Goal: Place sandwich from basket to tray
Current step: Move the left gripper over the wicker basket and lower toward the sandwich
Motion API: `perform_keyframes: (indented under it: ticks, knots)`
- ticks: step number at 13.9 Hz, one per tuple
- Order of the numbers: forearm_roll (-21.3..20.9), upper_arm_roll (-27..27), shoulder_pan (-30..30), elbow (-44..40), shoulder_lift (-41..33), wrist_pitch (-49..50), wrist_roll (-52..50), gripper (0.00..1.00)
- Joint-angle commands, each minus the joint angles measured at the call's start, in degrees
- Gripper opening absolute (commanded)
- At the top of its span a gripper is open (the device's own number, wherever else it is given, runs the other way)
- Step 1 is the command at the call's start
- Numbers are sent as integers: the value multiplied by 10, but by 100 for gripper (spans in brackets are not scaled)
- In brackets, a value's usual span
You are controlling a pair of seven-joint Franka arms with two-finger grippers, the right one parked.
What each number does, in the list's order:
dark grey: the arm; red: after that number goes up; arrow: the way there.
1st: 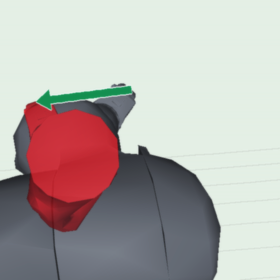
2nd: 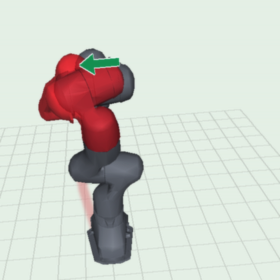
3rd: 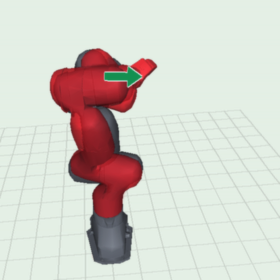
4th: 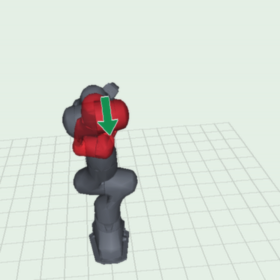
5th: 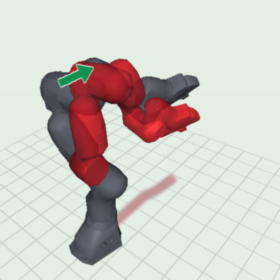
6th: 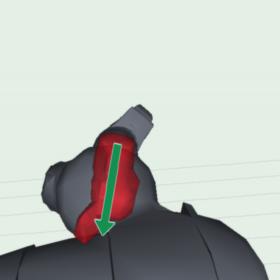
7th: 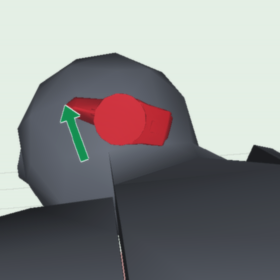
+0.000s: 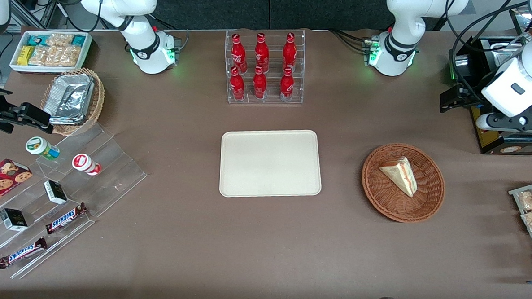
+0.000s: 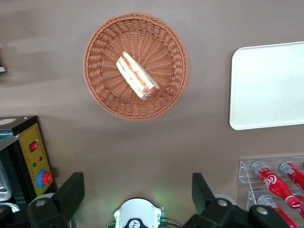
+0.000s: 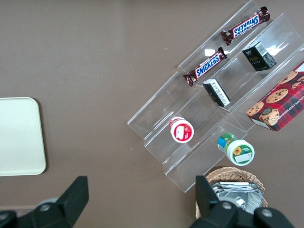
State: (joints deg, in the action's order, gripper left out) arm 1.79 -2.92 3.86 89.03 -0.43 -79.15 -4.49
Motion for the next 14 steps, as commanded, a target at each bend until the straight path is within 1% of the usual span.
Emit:
perform_keyframes:
  ticks: [1, 2, 4, 7, 11, 14]
  knots:
    - [5, 5, 4, -8, 3, -4, 10, 100]
    - [8, 6, 2, -1, 4, -7, 11, 100]
    - [0, 7, 2, 45, 3, -41, 10, 100]
    - [0, 7, 2, 132, 1, -118, 4, 100]
    - [-2, 8, 2, 231, 2, -247, -24, 100]
    - [-2, 17, -2, 280, 6, -324, -41, 100]
